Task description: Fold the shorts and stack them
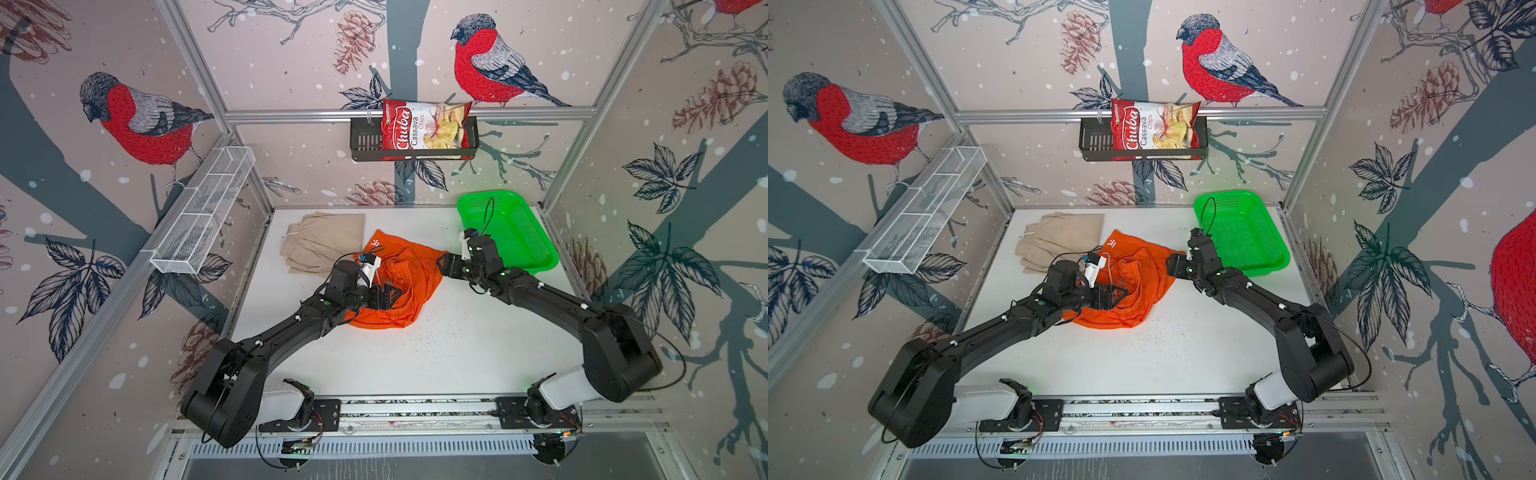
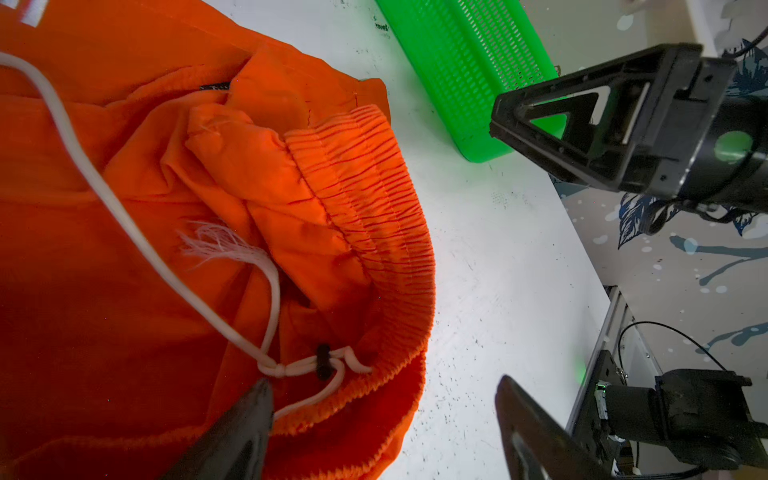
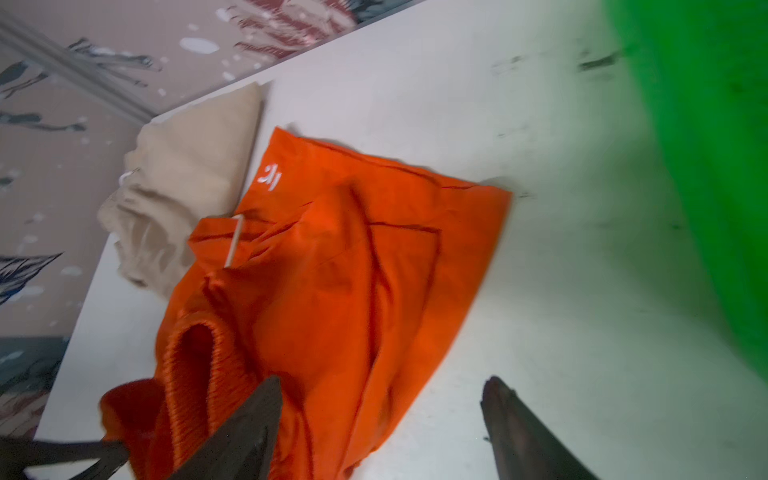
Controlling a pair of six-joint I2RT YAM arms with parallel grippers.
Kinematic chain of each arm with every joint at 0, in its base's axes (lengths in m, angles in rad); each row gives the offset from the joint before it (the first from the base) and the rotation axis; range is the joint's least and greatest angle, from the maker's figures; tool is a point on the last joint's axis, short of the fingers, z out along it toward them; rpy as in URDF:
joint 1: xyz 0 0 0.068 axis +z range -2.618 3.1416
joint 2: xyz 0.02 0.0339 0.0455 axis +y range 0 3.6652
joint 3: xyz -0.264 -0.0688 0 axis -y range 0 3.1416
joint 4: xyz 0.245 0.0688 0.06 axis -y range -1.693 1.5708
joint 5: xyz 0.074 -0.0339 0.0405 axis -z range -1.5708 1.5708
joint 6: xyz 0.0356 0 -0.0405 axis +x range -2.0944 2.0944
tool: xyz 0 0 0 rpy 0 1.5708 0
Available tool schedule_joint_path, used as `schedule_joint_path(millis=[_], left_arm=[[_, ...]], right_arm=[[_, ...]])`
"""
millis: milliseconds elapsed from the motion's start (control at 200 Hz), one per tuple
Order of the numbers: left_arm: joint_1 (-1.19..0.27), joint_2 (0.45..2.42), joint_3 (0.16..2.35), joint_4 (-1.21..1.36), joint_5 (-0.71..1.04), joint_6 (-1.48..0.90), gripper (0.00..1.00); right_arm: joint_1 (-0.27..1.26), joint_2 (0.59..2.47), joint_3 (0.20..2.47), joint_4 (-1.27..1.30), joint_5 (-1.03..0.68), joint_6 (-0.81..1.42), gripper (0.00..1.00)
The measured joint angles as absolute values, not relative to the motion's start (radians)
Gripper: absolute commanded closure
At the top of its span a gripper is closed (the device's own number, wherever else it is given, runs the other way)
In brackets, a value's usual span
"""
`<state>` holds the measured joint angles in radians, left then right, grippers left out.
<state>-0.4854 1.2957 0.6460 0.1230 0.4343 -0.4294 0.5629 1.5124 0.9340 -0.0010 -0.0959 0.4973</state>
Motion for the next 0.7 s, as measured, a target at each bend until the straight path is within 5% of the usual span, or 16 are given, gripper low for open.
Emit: schedule_joint_path(millis=[470, 700], left_arm=[[-0.404, 1.178, 0.634, -0.039, 0.153, -0.5, 0.11], [-0.325, 1.092, 0.53, -0.04, 0.122, -0.522, 0.1]], right_arm=[[0.76, 1.829, 1.217, -0.07, -0.1, 0.504, 0.22], [0.746, 1.9, 1.239, -0.075, -0.142, 0.528, 0.72]])
